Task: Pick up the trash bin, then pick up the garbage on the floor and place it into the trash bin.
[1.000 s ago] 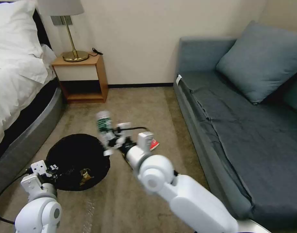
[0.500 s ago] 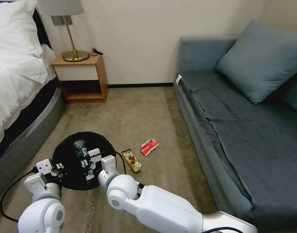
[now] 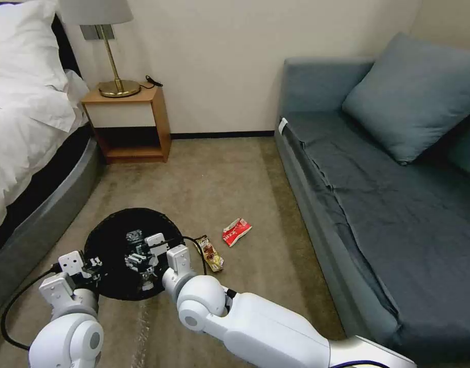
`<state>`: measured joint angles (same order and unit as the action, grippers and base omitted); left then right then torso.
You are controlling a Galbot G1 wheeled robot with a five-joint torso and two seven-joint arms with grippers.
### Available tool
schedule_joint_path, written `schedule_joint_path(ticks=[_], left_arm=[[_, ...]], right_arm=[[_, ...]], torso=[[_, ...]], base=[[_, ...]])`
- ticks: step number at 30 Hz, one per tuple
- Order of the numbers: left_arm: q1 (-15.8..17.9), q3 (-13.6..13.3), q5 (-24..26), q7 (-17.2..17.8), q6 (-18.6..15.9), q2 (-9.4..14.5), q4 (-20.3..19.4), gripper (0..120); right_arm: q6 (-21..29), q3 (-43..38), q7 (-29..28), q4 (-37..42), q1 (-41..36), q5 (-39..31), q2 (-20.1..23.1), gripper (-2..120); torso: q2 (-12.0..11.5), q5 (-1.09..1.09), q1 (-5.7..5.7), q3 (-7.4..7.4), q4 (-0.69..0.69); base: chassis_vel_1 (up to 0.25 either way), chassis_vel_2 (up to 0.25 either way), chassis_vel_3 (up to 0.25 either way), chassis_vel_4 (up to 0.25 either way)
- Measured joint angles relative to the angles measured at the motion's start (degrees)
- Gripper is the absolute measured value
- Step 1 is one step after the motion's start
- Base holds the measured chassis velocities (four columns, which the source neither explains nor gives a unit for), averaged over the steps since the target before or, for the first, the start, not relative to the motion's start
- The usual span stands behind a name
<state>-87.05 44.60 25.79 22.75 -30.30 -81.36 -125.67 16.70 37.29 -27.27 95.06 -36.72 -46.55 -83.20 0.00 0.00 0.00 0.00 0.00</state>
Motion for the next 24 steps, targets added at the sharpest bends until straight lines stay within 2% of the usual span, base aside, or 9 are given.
schedule_joint_path(ticks=[2, 4, 11, 14, 15, 17, 21, 23, 24], left_arm=[[-0.11, 0.28, 0.02, -0.02, 0.00, 0.03, 0.00, 3], [-0.15, 0.40, 0.04, -0.01, 0.01, 0.10, 0.04, 3], [0.04, 0.47, 0.21, -0.03, 0.04, 0.21, 0.19, 3], [0.25, 0.97, 0.27, -0.06, 0.13, 0.51, 0.95, 3], [0.53, 1.66, 0.27, -0.05, 0.42, 0.64, 1.68, 3], [0.68, 1.90, 0.24, -0.05, 0.61, 0.62, 1.88, 3], [1.22, 3.06, -0.06, -0.14, 1.41, 0.25, 2.29, 3], [1.32, 3.31, -0.11, -0.17, 1.60, 0.17, 2.35, 3], [1.43, 3.57, -0.20, -0.21, 1.86, 0.08, 2.44, 3]], right_arm=[[-0.11, -0.83, 0.01, 1.21, -0.15, 0.22, 0.12, 97], [-0.11, -1.46, 0.02, 2.15, -0.16, 0.07, 0.29, 99], [-0.38, -4.69, 0.34, 6.45, -0.36, -0.48, 1.16, 100], [-0.73, -9.18, 0.90, 10.29, -0.86, -0.65, 2.25, 100], [-2.57, -16.22, 3.95, 13.90, -2.14, 2.26, 4.55, 100], [-3.96, -18.92, 6.03, 15.04, -3.06, 4.61, 5.48, 100], [-13.07, -34.32, 16.45, 20.97, -12.15, 17.90, 9.73, 100], [-13.89, -37.74, 17.41, 23.14, -14.89, 20.07, 10.59, 100], [-14.28, -41.41, 17.64, 26.13, -18.60, 22.64, 11.64, 100]], torso=[[0.00, 0.00, 0.00, 0.00, 0.01], [0.00, 0.00, 0.00, 0.00, 0.01], [0.00, 0.01, 0.00, 0.00, 0.00], [0.00, 0.00, 0.00, 0.00, 0.01], [0.00, 0.01, 0.00, 0.00, 0.01], [0.00, 0.01, 0.00, 0.00, 0.01], [0.00, 0.03, 0.00, 0.00, 0.00], [0.00, 0.02, 0.00, 0.00, -0.02], [0.00, 0.03, 0.00, 0.00, -0.02]], base=[[0.000, 0.000, 0.000, 0.000], [0.000, 0.000, 0.000, 0.000], [0.000, 0.000, 0.000, 0.000], [0.000, 0.000, 0.000, 0.000], [0.000, 0.000, 0.000, 0.000], [0.000, 0.000, 0.000, 0.000], [0.000, 0.000, 0.000, 0.000], [0.000, 0.000, 0.000, 0.000], [0.000, 0.000, 0.000, 0.000]])
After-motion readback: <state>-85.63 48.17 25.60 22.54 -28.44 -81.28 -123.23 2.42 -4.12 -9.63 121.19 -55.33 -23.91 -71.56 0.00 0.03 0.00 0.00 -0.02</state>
